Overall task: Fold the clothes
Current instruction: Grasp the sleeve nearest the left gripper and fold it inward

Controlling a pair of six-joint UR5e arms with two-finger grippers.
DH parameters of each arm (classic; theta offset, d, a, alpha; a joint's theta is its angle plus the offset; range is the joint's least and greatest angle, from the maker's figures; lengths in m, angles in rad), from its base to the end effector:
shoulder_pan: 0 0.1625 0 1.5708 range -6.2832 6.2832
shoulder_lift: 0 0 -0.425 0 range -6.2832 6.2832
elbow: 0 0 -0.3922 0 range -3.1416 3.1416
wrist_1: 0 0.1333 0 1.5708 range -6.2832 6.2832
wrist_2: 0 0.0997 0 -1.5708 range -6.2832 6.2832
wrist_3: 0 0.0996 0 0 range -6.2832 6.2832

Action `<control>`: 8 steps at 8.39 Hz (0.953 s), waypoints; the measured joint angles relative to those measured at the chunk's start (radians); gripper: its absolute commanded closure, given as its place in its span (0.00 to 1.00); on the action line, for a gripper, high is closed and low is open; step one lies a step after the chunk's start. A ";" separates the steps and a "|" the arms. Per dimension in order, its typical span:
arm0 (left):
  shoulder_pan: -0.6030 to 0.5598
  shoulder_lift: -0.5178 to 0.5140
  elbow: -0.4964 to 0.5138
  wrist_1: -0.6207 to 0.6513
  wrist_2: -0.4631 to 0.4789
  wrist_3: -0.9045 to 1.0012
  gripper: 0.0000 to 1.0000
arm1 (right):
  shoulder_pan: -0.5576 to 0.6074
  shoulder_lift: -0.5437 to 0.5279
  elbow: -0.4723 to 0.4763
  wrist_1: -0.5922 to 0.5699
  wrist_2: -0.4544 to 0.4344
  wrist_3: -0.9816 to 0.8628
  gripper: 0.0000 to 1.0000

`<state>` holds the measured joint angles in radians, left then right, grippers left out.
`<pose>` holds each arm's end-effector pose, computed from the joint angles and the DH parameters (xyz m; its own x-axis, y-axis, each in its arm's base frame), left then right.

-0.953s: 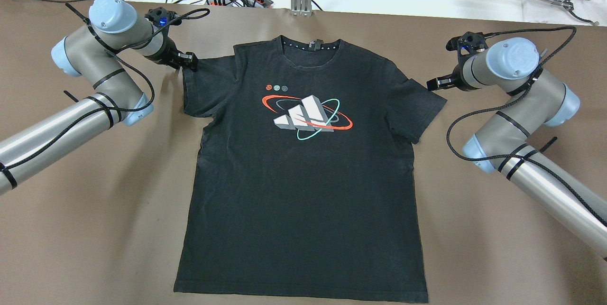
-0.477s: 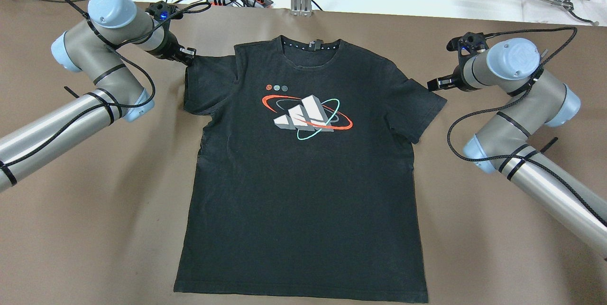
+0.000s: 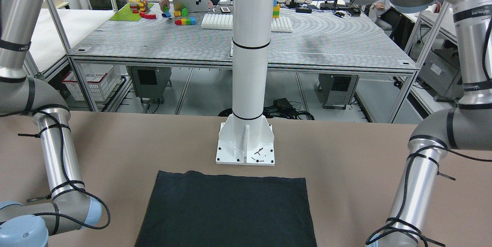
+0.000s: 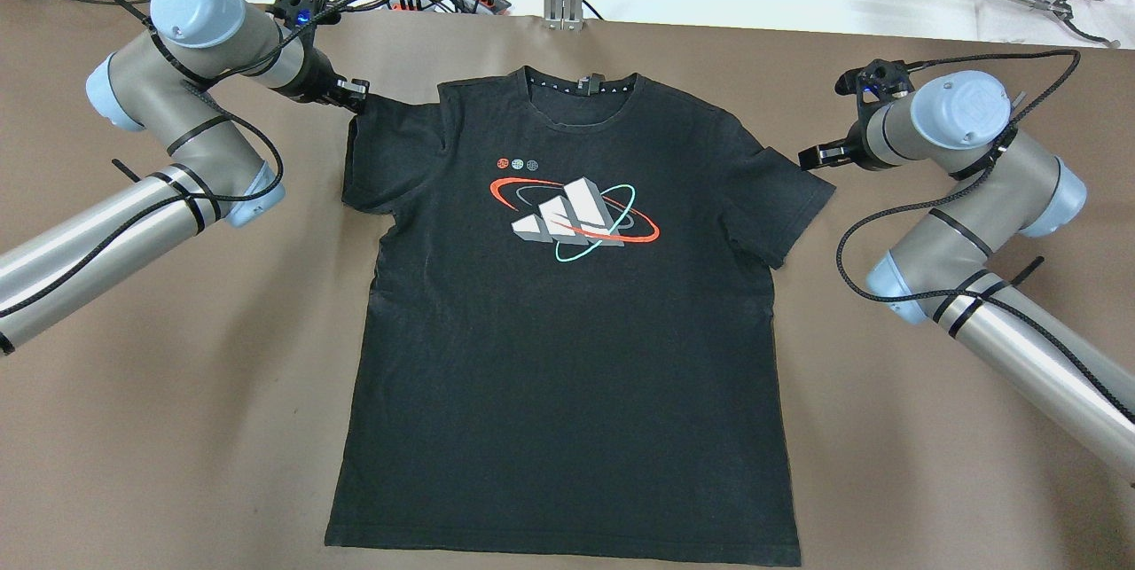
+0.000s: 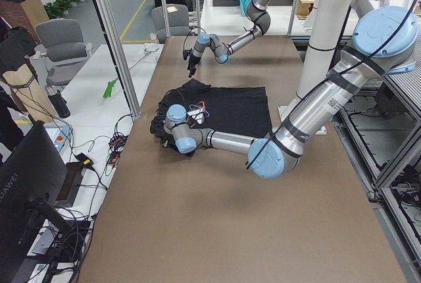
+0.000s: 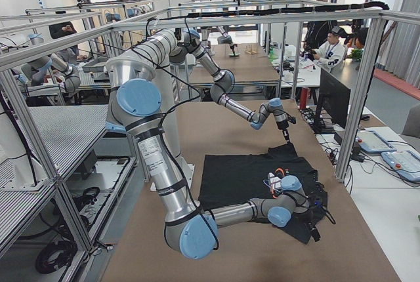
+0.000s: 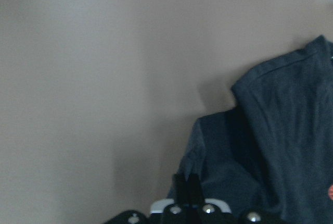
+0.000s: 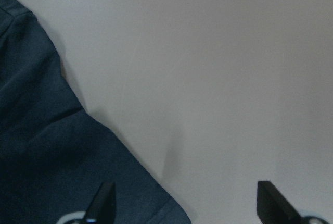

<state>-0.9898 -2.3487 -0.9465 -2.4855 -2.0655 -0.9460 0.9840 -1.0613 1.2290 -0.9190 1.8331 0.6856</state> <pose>0.3730 -0.7249 0.3601 0.5112 0.1595 -0.8446 0.2569 0.9094 0.3272 -0.3160 -0.6693 0.4609 0.7806 -0.1762 0.5997 -0.1502 0.8785 0.4536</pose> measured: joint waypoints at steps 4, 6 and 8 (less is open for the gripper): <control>0.102 -0.055 -0.142 0.037 0.079 -0.297 1.00 | 0.000 -0.002 0.003 0.001 -0.001 0.001 0.05; 0.191 -0.147 -0.146 0.146 0.196 -0.351 0.86 | 0.000 -0.003 0.004 0.004 -0.001 0.001 0.05; 0.255 -0.180 -0.131 0.190 0.294 -0.350 0.06 | -0.001 -0.004 0.003 0.006 -0.002 0.003 0.05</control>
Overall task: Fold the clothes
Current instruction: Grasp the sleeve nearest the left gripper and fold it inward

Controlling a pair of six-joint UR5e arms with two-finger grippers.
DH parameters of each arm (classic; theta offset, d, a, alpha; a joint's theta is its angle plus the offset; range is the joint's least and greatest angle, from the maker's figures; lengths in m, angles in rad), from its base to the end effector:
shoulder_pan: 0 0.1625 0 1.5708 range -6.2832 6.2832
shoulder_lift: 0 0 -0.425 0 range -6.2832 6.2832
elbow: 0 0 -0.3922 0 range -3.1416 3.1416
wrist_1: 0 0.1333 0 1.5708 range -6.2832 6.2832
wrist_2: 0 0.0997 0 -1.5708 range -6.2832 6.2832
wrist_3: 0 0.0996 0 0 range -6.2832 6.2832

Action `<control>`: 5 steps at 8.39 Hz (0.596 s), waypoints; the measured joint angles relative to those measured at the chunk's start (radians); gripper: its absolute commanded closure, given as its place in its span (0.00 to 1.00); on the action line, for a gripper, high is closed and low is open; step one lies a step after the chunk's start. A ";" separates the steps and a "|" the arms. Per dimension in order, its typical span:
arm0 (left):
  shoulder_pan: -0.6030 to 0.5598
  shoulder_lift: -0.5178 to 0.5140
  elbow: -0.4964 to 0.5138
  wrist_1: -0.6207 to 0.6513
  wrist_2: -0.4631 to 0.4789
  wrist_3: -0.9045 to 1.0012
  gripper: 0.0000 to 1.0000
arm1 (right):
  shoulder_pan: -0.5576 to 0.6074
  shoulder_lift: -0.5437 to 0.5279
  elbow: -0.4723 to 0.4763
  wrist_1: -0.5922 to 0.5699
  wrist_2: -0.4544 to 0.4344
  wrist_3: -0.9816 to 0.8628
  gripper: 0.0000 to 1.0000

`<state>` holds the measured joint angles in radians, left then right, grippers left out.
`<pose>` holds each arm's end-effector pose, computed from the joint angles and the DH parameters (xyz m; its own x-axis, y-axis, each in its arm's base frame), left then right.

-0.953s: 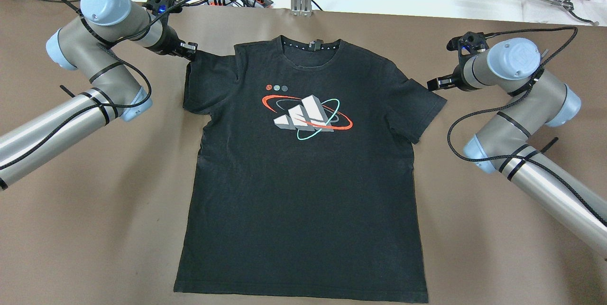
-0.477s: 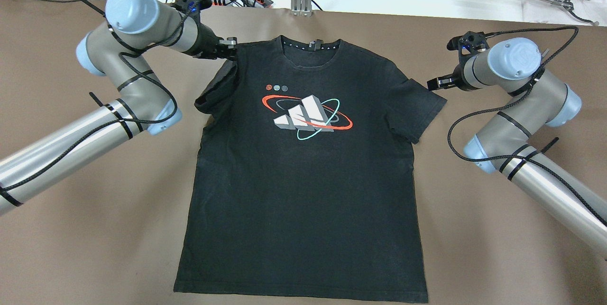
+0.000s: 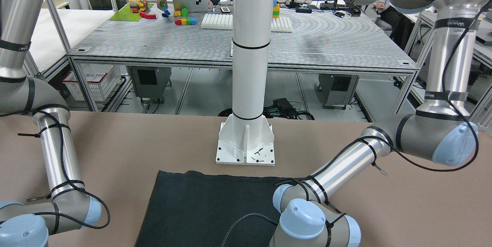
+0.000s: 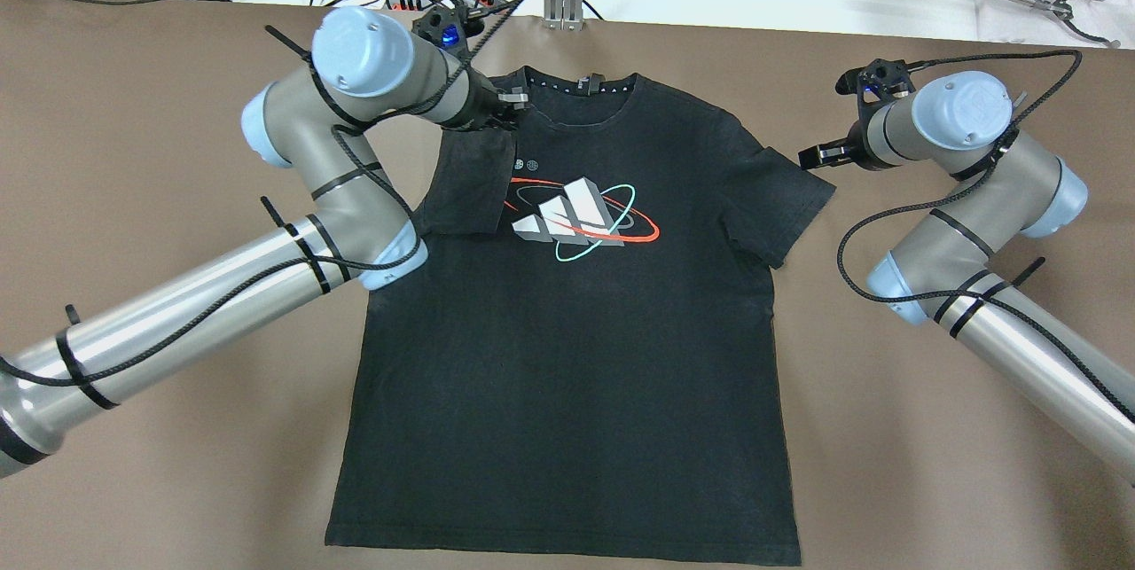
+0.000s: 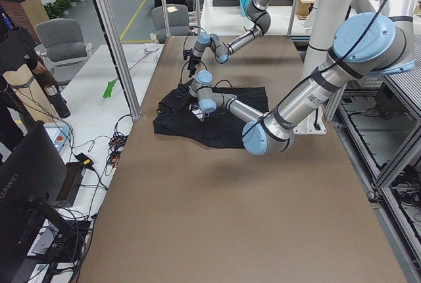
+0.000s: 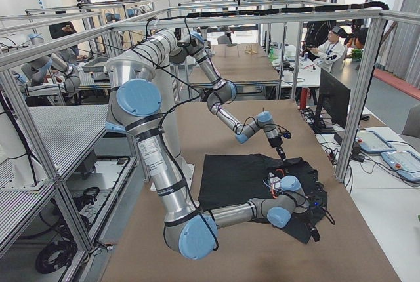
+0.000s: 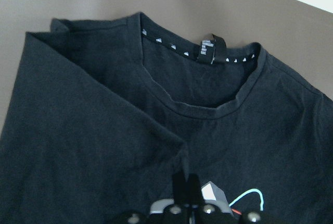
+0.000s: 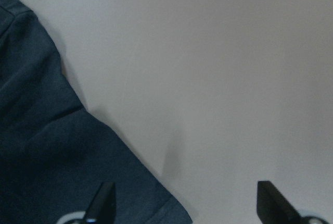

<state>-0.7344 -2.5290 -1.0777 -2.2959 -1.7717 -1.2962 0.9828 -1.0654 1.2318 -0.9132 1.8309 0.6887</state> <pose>0.5370 -0.6377 0.1746 0.4062 -0.0087 -0.9138 0.4249 0.8871 0.1804 -0.3158 -0.6679 0.4616 0.7794 -0.1759 0.6013 -0.1536 0.8769 0.4556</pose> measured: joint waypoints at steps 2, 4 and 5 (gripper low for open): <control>0.018 -0.014 0.026 0.004 0.033 0.017 0.06 | -0.007 0.000 -0.002 0.000 -0.003 0.003 0.05; 0.006 -0.038 0.028 0.005 0.029 0.009 0.06 | -0.010 0.003 -0.008 0.000 -0.004 0.009 0.06; 0.002 -0.043 0.027 0.005 0.026 0.006 0.06 | -0.010 0.005 -0.010 0.001 -0.002 0.023 0.08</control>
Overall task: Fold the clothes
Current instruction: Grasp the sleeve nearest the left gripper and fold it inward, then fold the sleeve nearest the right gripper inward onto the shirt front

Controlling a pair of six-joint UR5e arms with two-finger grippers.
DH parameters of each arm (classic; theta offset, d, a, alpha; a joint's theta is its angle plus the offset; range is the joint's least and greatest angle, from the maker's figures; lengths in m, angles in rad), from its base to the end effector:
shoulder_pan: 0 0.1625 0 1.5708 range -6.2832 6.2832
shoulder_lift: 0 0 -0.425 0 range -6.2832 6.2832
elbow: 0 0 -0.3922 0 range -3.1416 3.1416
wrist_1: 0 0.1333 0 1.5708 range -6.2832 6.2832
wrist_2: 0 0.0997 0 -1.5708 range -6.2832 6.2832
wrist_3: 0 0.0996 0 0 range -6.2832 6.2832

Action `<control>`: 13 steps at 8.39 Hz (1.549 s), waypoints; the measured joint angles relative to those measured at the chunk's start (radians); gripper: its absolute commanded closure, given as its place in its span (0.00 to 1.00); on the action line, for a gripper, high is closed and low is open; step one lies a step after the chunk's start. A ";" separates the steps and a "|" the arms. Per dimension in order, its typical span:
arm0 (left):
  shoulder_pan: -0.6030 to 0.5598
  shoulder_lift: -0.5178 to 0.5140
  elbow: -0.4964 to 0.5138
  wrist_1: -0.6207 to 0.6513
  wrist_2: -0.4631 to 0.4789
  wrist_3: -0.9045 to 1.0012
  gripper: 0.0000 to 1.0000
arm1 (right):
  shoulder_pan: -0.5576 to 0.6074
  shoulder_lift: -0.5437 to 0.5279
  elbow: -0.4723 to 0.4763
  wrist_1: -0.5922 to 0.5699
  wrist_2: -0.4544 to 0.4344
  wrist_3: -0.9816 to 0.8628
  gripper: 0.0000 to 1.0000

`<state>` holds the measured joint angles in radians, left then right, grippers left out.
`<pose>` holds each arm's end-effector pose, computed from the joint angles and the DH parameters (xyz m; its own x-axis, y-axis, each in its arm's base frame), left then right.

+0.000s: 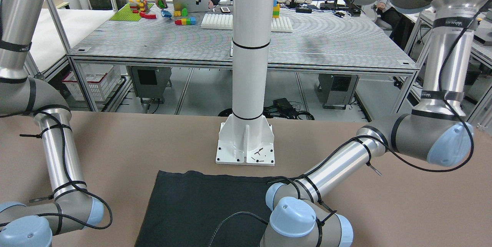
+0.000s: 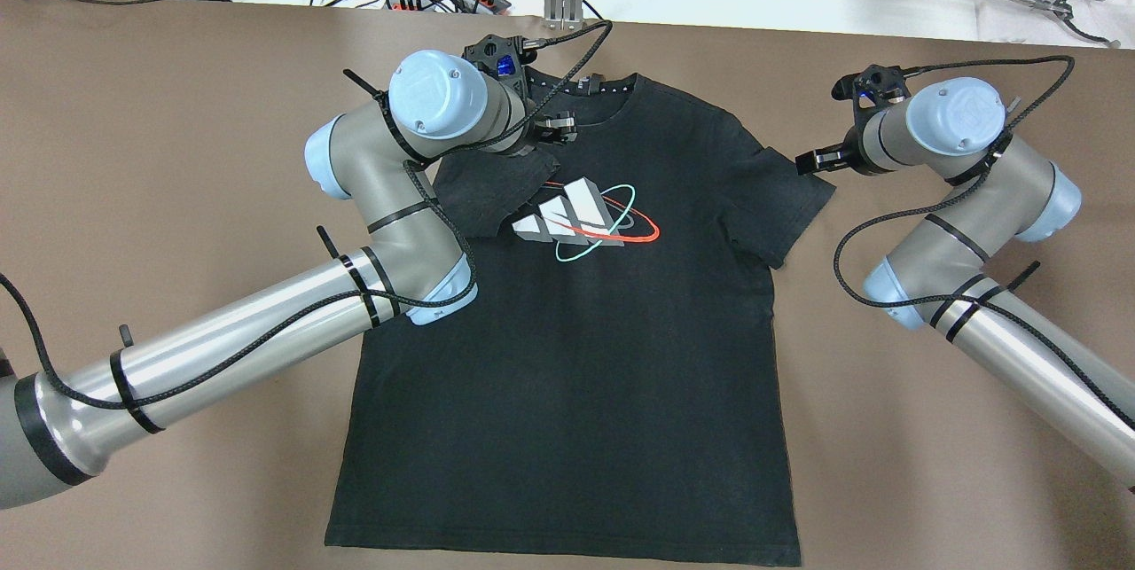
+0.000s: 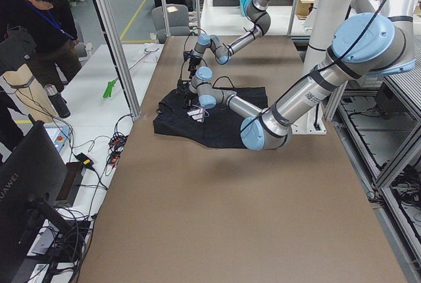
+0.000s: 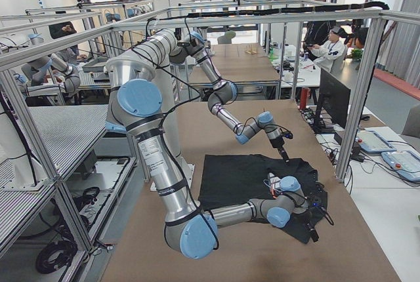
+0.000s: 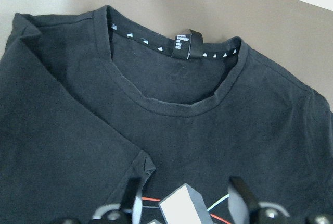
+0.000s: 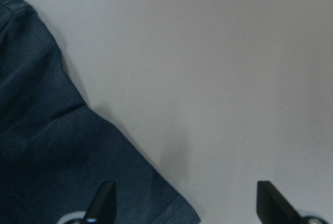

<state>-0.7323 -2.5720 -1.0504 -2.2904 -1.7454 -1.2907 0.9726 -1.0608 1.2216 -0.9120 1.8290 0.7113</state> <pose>0.5420 -0.6433 0.1529 0.4074 -0.0002 -0.9132 0.4426 0.8747 0.1973 -0.3237 -0.6665 0.4635 0.7765 -0.1611 0.6091 -0.1618 0.8834 0.4399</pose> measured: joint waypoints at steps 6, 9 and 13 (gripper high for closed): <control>-0.004 0.001 -0.002 -0.001 -0.003 0.004 0.06 | -0.035 -0.068 -0.045 0.204 -0.016 0.180 0.46; -0.005 0.004 -0.002 -0.002 -0.003 0.009 0.06 | -0.054 -0.068 -0.049 0.223 -0.036 0.228 1.00; -0.006 0.007 -0.002 -0.003 -0.003 0.010 0.06 | -0.055 -0.066 -0.025 0.224 -0.030 0.235 1.00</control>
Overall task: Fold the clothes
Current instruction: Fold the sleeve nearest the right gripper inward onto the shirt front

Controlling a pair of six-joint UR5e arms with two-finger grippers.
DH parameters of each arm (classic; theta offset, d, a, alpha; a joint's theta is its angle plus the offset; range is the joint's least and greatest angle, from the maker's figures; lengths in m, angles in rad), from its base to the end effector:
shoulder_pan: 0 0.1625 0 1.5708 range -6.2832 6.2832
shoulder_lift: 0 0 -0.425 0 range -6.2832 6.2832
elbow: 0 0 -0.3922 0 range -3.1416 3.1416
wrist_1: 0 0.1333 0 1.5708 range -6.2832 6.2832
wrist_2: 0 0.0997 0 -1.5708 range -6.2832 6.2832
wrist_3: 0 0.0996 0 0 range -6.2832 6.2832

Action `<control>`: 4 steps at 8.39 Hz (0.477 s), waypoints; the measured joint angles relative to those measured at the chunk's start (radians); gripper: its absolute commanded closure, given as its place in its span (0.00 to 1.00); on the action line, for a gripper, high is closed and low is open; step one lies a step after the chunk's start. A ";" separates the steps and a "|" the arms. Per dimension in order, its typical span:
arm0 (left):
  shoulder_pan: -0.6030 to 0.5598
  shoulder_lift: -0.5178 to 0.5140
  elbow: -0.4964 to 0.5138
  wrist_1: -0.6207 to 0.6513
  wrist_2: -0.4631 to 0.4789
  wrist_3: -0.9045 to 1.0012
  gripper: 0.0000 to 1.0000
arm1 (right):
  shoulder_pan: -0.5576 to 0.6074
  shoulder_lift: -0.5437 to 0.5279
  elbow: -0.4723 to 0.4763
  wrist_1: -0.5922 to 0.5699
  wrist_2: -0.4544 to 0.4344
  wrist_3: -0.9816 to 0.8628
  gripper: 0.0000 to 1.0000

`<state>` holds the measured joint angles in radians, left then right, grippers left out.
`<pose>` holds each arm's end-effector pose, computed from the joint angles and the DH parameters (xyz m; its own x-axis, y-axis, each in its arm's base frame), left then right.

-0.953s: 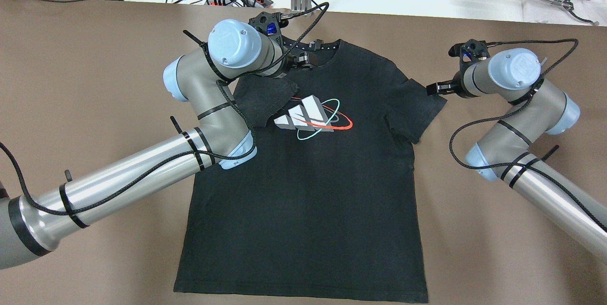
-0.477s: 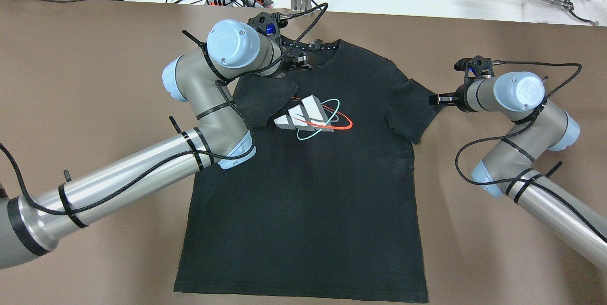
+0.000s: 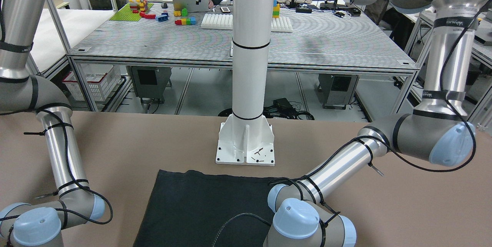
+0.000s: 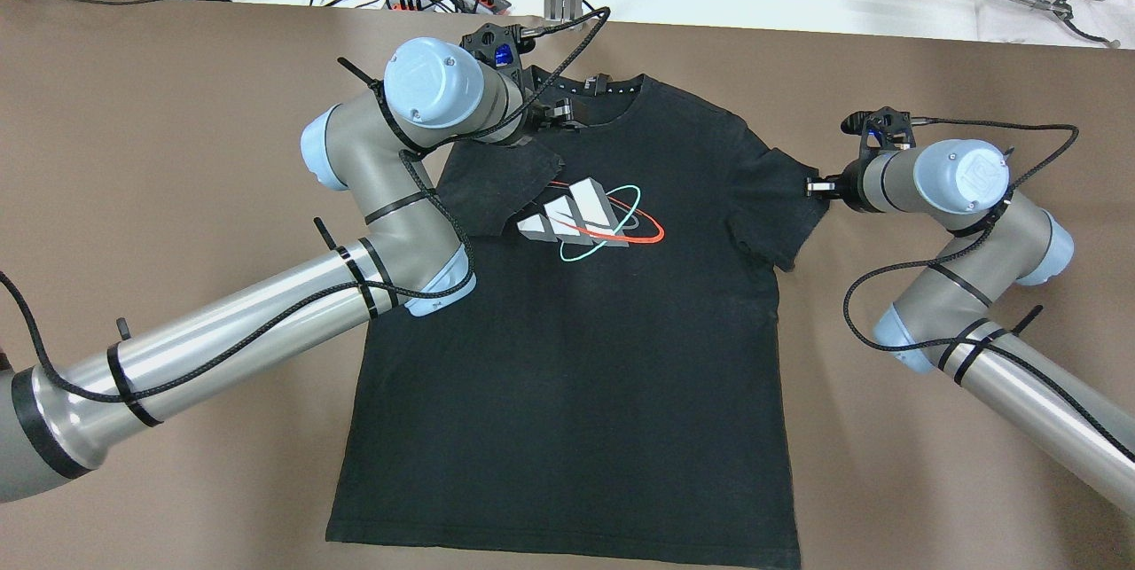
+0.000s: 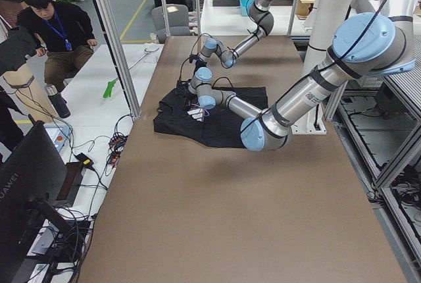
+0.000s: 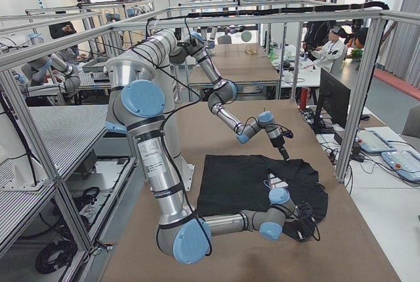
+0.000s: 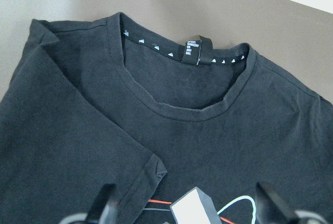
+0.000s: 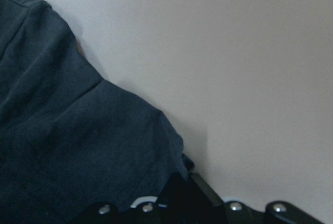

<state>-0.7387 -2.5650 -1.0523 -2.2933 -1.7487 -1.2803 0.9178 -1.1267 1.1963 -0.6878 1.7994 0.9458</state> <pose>0.5376 -0.6461 0.1574 0.4128 0.0054 -0.9108 0.4411 0.8737 0.2051 -0.3438 -0.6318 0.4940 0.6726 -0.0587 0.7377 -0.3303 0.8682 0.3703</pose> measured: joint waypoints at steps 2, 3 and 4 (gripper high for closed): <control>-0.002 0.000 0.000 0.000 -0.001 0.000 0.06 | 0.003 0.000 0.045 -0.007 0.008 0.000 1.00; -0.004 0.002 0.000 0.000 -0.001 0.002 0.06 | 0.003 0.003 0.071 -0.024 0.010 0.001 1.00; -0.009 0.011 0.000 -0.001 -0.001 0.017 0.06 | 0.002 0.014 0.100 -0.062 0.011 0.011 1.00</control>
<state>-0.7481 -2.5545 -1.0523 -2.2941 -1.7501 -1.2631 0.9197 -1.1129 1.2964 -0.7494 1.8107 0.9564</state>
